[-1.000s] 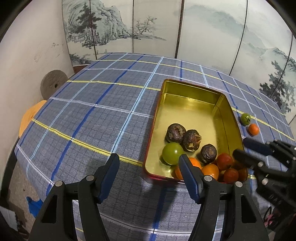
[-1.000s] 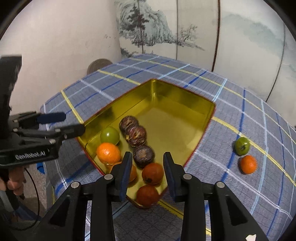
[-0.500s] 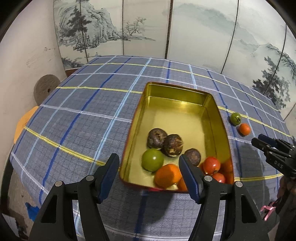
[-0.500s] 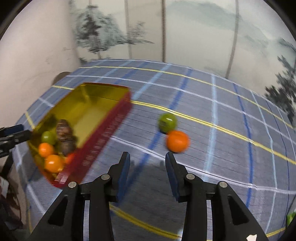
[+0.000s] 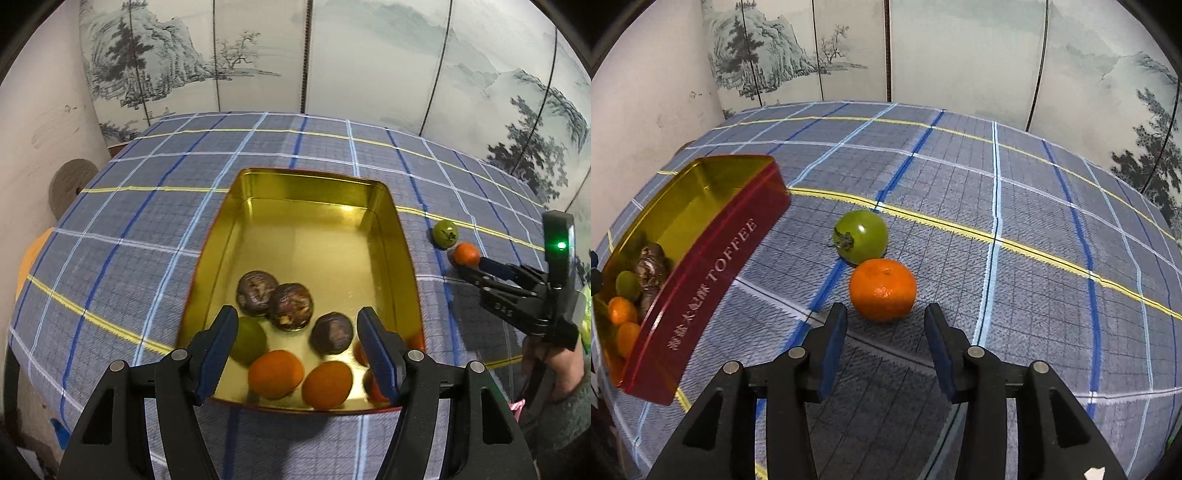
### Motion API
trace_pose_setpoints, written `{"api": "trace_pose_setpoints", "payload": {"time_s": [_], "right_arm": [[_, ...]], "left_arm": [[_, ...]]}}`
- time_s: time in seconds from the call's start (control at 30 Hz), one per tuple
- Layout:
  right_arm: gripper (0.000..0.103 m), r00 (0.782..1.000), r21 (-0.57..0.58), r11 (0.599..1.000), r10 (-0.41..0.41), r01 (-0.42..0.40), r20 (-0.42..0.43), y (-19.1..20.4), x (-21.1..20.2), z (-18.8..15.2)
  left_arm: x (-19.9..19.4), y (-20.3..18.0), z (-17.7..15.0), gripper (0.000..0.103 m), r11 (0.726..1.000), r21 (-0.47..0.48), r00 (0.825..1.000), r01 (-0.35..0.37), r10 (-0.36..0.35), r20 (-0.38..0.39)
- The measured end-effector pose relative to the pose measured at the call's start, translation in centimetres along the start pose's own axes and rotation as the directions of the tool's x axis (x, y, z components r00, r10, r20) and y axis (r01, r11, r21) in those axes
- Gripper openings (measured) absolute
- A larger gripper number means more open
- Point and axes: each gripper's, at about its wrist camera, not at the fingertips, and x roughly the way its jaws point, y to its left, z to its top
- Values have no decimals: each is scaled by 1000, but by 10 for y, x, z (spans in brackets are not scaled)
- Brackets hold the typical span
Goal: Organize fruits
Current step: 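Grasp the last orange tangerine with the right gripper, then grasp the green tomato with the left gripper while the right gripper holds the tangerine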
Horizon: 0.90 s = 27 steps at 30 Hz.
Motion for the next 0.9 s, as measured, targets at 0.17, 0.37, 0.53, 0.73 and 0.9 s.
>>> {"api": "trace_pose_setpoints", "payload": {"time_s": [0.17,0.37,0.53,0.73,0.9], "right_arm": [[41,1000,4,1000,4,-5,0,-2,9,4],[34,1000,-34,999,0,1,11,4,10,5],[33,1000,-29,1000,-1,1,12,-1,5,-1],[33,999,9,999,-49,49,7,-30,-4,-11],[33,995,59,993,-102,101,3,-65,-13,-20]], "left_arm": [[7,-14,6,68,1000,20,1000,11,-11,-10],[11,-37,11,68,998,56,1000,27,-26,-12],[17,-57,15,68,995,86,999,43,-41,-15],[25,-81,21,68,991,116,998,68,-66,-19],[33,-105,29,68,985,139,995,99,-97,-24]]}}
